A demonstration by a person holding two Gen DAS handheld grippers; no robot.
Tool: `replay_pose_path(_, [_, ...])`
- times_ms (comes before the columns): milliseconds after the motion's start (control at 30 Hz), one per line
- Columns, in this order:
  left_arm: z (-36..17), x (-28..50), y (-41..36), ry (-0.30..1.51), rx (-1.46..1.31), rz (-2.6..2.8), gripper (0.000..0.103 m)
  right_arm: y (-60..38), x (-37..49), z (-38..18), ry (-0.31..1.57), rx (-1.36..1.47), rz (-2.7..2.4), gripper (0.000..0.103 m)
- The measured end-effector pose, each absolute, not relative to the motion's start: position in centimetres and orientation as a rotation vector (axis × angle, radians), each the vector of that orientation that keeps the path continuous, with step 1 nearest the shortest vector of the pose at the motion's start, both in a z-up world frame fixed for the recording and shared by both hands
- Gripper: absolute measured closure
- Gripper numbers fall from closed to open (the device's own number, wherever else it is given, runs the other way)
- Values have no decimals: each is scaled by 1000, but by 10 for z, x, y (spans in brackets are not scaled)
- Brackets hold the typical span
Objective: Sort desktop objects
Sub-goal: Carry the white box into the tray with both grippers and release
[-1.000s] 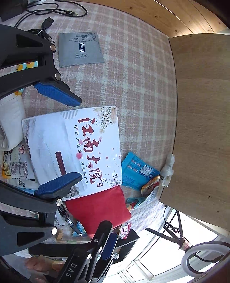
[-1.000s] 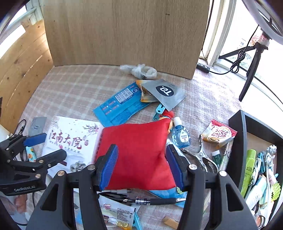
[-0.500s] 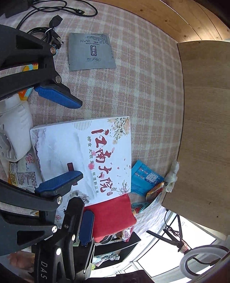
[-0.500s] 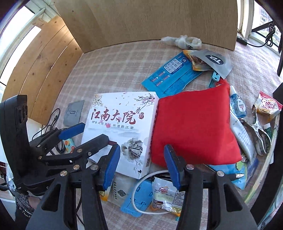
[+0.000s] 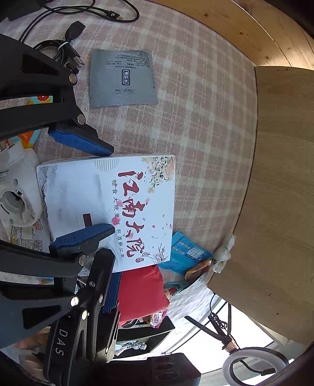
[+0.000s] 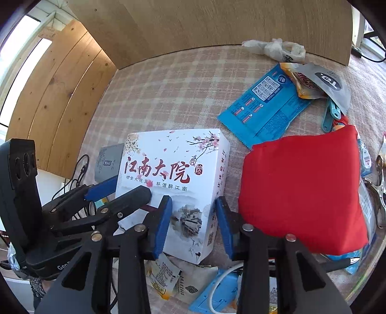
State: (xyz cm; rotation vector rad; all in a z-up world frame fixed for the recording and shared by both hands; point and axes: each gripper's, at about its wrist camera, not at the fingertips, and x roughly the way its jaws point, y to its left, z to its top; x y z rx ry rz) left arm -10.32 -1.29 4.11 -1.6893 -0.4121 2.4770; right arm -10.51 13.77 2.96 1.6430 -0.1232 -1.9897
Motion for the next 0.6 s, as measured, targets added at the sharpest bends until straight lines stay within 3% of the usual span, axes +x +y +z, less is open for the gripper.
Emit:
replay_pose_path(333, [102, -92, 19, -356, -1564, 2566, 48, 172, -95, 85, -162, 1524, -2062, 67])
replay_pose_path(600, [142, -89, 92, -252, -1455, 2554, 48, 243, -83, 131, -219, 1437, -2168, 67])
